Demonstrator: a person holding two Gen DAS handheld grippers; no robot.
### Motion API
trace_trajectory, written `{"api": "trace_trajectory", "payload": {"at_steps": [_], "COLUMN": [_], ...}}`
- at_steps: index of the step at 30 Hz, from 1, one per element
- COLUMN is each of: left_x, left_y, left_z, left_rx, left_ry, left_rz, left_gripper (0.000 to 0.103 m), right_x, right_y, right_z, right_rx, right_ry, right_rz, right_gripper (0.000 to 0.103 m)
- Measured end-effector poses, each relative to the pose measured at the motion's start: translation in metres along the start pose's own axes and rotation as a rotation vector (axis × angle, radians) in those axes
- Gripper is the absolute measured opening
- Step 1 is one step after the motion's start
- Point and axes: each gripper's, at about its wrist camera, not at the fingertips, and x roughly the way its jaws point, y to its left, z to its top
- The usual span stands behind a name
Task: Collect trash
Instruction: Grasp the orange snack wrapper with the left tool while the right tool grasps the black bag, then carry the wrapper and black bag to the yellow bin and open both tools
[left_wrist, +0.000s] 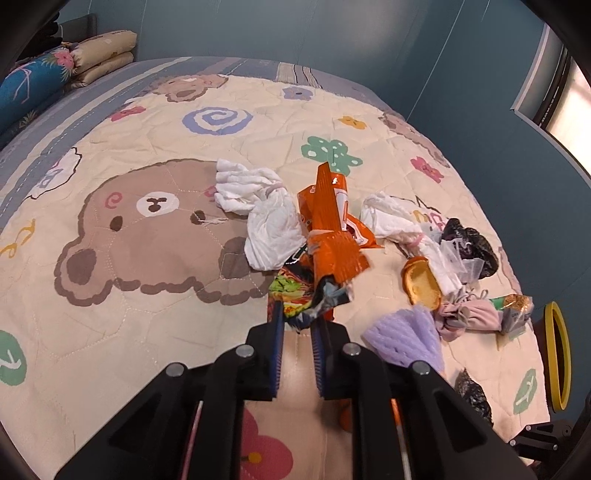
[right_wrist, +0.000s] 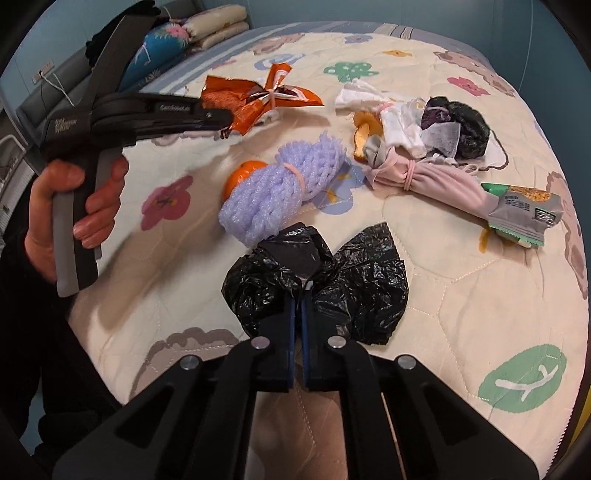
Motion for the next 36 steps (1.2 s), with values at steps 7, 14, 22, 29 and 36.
{"api": "trace_trajectory", "payload": {"at_steps": [7, 14, 22, 29, 36], "left_x": [-0.027, -0.045, -0.064, -0.072, -0.074], "left_y": [-0.001, -0.007, -0.028, -0.054, -0.085], "left_z": [-0.004, -0.008, -0.007, -0.009, -0.012], "left_rx": [0.001, 0.005, 0.048, 0.079, 0.118], "left_ry": [-0.022, -0.039, -0.066, -0.07, -0.065], "left_rz": [-0.013, -0.026, -0.039, -0.066, -0.094], "left_gripper": [0.013, 0.013, 0.013, 0.013, 0.011], "right_x": [-0.027, -0.052, -0.082, -0.107, -0.131], "right_y": [-0.008, -0.02, -0.036, -0.057, -0.083], "right_z": [-0.001, -0.007, -0.015, -0.025, -0.036], "right_rx": [0.038, 0.083, 0.127, 0.176, 0.221], "right_ry": [-0.039, -0.078, -0.135, -0.176, -0.219], "right_rz": [0.034, 0.038, 0.034, 0.027, 0.009], "right_gripper": [0.002, 0.002, 0.002, 0.002, 0.002]}}
